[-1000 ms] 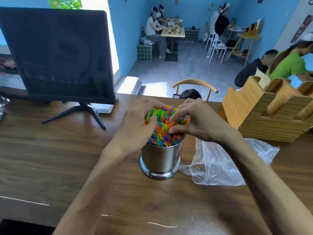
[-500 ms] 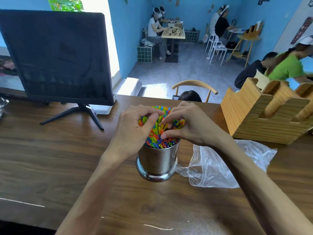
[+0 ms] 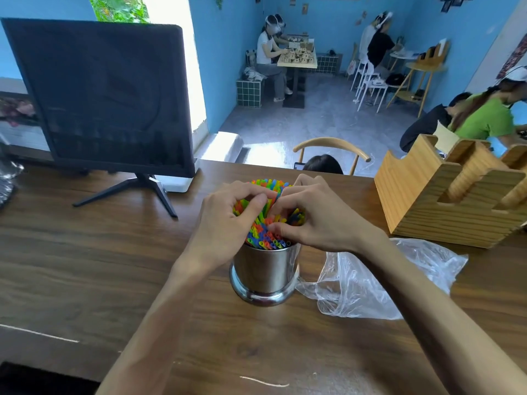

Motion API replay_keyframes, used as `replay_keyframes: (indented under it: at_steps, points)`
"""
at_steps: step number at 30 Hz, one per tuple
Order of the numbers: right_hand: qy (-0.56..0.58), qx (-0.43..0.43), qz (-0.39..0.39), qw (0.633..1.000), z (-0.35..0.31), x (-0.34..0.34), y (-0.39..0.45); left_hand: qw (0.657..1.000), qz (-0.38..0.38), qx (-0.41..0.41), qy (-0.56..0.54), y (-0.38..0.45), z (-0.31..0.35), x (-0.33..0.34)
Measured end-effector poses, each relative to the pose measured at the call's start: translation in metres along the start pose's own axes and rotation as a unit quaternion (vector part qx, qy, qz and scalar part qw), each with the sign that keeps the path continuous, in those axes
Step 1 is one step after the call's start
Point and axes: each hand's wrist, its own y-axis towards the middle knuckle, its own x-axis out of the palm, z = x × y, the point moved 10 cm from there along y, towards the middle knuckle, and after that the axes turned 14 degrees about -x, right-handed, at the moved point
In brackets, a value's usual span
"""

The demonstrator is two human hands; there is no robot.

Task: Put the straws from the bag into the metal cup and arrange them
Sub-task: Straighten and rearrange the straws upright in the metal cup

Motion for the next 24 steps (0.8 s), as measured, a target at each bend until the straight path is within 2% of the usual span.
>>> replay_keyframes:
  at_steps: [4, 8, 12, 15, 21, 24]
  points:
    - [0.004, -0.009, 0.032, 0.999, 0.002, -0.013, 0.001, 1.000, 0.011, 0.020, 0.008, 0.001, 0.000, -0.004]
    - [0.038, 0.003, 0.085, 0.996, 0.006, -0.035, 0.002, 0.996, 0.033, 0.061, 0.063, 0.000, 0.010, -0.007]
    - [0.111, 0.035, 0.153, 0.981, 0.015, -0.053, -0.001, 0.996, 0.021, 0.037, 0.079, 0.002, 0.009, -0.004]
    - [0.119, 0.028, 0.183, 0.975, 0.011, -0.062, 0.002, 0.994, 0.034, 0.030, 0.097, 0.006, 0.015, 0.000]
    - [0.210, 0.072, 0.280, 0.934, 0.017, -0.070, 0.001, 0.996, 0.042, 0.062, 0.056, 0.009, 0.032, 0.001]
    - [0.219, 0.085, 0.296, 0.926, 0.016, -0.069, 0.002, 0.994, 0.059, 0.069, 0.068, 0.008, 0.042, 0.000]
